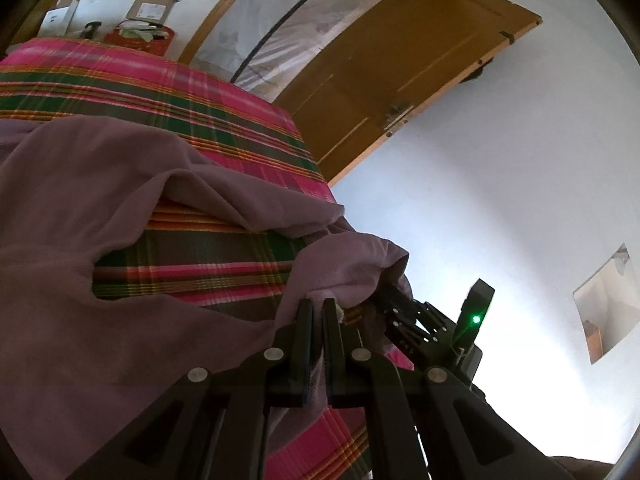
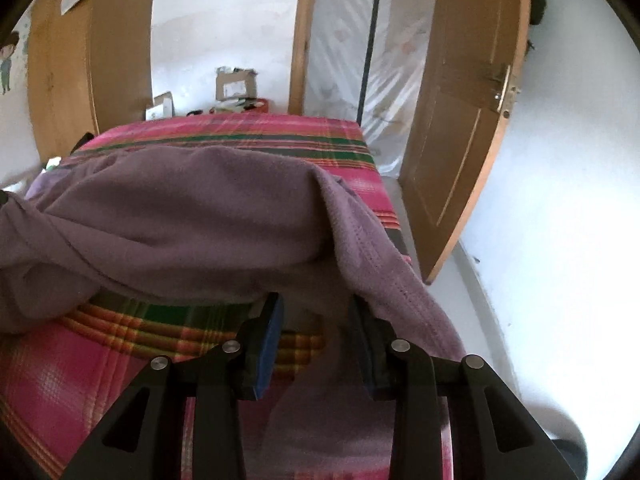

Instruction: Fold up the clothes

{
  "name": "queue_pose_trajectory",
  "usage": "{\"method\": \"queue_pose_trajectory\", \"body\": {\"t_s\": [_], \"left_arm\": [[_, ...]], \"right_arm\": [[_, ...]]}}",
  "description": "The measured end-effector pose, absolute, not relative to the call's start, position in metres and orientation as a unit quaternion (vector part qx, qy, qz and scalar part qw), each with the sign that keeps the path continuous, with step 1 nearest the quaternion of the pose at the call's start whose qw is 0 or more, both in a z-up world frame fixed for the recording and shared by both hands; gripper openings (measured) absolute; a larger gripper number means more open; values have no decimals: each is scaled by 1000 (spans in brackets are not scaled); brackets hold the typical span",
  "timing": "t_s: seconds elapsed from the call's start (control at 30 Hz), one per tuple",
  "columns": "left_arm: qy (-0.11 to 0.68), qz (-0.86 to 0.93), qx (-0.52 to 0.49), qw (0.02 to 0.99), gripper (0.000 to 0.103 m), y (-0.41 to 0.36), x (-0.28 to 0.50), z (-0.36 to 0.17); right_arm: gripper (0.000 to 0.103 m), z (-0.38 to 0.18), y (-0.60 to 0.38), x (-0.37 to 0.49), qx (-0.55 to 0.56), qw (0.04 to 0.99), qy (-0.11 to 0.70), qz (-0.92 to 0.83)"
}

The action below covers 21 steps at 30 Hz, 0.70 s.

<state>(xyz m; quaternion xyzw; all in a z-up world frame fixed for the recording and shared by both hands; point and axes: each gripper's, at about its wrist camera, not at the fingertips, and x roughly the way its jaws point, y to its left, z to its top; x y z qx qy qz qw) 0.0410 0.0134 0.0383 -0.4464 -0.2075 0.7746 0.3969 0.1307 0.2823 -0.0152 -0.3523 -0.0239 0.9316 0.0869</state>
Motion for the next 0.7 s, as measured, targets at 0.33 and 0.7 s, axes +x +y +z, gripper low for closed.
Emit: {"method": "queue_pose_trajectory", "body": {"t_s": [0.33,0.7], "left_arm": [[-216,782,-451,372,5,0,34,30],[-237,782,-459,349,5,-12,20,19]], "right_arm": [[36,-18,287,97,-382,92,-46,919],[36,-8,249,133,-329,-7,-105,938]]}}
